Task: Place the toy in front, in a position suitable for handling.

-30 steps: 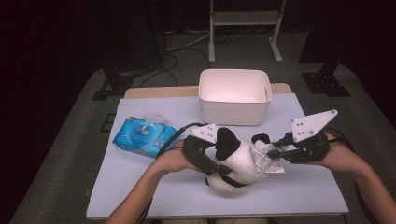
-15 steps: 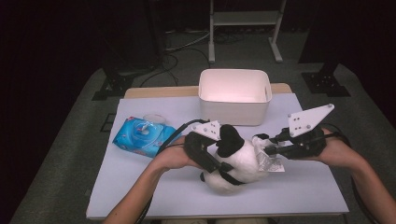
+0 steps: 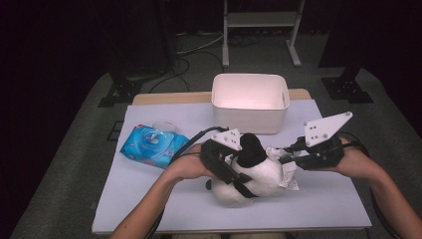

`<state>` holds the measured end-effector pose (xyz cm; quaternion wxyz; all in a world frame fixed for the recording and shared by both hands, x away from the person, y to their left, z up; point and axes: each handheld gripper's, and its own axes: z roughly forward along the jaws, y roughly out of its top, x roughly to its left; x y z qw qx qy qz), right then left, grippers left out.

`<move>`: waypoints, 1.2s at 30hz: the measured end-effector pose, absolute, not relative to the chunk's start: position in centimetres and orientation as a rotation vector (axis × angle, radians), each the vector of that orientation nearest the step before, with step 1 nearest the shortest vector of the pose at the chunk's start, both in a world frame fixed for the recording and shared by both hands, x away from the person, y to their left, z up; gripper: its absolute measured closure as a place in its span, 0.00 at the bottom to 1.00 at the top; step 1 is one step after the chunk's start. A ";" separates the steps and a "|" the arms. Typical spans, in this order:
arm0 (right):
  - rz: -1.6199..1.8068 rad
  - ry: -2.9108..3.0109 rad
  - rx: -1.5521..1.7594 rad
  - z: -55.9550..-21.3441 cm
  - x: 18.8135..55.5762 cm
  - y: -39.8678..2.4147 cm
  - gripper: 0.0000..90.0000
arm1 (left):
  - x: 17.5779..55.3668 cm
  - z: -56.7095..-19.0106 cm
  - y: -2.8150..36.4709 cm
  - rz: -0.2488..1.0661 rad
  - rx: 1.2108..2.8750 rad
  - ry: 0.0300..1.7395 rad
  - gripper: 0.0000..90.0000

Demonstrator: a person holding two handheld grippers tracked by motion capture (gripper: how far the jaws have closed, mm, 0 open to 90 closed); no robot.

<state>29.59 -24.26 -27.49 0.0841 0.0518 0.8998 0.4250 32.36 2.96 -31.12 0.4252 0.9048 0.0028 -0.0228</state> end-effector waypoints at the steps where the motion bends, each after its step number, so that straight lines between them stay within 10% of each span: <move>1: 1.272 2.685 0.155 -27.5 29.6 -24.4 0.84 | 32.4 -31.1 3.0 -0.058 2.261 0.006 0.34; 36: 1.257 2.712 0.221 -30.2 29.9 -25.5 0.84 | 32.8 -31.6 1.0 -0.077 2.343 -0.010 0.34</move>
